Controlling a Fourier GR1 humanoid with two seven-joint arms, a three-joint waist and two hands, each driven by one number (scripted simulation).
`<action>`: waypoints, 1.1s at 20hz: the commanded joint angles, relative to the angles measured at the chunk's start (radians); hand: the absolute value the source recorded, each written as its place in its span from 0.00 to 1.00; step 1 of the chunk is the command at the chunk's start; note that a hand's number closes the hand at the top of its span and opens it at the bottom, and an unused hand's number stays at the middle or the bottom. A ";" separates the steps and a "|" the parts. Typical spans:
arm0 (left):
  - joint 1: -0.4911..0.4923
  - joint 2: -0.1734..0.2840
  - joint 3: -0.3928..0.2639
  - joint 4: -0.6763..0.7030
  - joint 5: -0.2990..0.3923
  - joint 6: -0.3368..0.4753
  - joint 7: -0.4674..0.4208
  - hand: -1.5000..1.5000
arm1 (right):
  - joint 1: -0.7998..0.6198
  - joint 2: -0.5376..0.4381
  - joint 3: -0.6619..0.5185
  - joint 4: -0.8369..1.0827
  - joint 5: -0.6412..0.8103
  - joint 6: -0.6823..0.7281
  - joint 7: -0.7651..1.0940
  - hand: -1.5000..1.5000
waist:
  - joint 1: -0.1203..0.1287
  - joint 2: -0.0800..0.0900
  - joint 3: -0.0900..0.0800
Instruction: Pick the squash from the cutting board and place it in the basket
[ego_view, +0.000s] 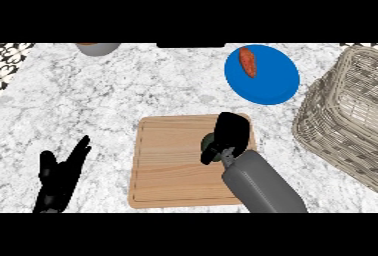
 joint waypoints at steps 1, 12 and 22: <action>0.033 -0.007 -0.010 0.045 -0.002 -0.012 0.027 0.50 | -0.042 0.020 -0.049 -0.001 0.041 -0.039 0.189 1.00 | 0.003 0.006 -0.011; 0.029 -0.003 0.018 0.035 0.006 -0.002 0.041 0.50 | -0.150 0.021 -0.217 -0.385 0.261 -0.461 0.176 1.00 | -0.034 -0.008 -0.011; 0.050 -0.072 -0.027 0.044 -0.035 0.035 0.012 0.50 | -0.262 -0.054 -0.475 -0.632 0.413 -0.159 0.262 1.00 | -0.032 -0.002 -0.012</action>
